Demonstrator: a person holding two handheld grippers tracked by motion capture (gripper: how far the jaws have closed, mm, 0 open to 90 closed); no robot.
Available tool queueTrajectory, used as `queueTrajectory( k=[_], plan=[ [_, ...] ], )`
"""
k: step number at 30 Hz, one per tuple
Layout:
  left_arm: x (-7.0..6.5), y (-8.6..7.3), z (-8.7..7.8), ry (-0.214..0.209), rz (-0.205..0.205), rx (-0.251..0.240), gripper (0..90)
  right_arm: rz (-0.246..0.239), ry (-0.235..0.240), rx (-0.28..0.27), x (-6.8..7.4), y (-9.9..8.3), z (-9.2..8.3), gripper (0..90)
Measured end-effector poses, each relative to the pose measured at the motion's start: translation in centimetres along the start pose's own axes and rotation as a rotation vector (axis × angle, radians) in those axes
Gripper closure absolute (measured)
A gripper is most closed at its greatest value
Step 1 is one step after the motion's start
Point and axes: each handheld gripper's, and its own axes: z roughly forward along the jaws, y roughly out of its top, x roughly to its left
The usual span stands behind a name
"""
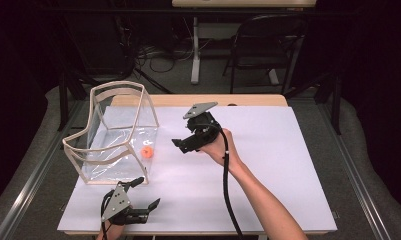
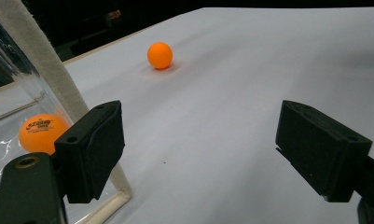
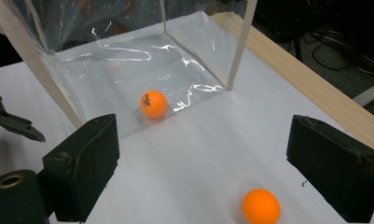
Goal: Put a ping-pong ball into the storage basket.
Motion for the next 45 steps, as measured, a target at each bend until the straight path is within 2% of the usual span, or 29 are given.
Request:
queueTrajectory(
  k=[18, 27, 34, 40, 43, 45],
  plan=[
    [-0.1, 0.0, 0.1, -0.004, 0.002, -0.001, 15.5, 0.059, -0.039, 0.012, -0.9, -6.3, -0.5, 6.3],
    [0.0, 0.1, 0.1, -0.004, 0.005, -0.002, 15.5, 0.081, -0.056, 0.055, -0.9, -9.6, -0.2, 4.6],
    [-0.1, 0.1, 0.1, -0.005, 0.009, -0.005, 15.5, 0.110, -0.075, 0.065, -0.9, -11.1, -0.3, 1.8],
    [-0.1, 0.1, 0.1, -0.003, 0.009, -0.004, 15.5, 0.137, -0.111, 0.077, -0.9, -12.2, -0.2, 1.2],
    [-0.1, 0.1, 0.2, -0.005, 0.013, -0.004, 15.5, 0.156, -0.105, 0.067, -0.9, -12.8, -0.2, 1.0],
    [-0.2, 0.1, 0.2, -0.005, 0.013, 0.001, 15.5, 0.153, -0.113, 0.086, -0.9, -12.9, -0.1, 0.0]
  ],
)
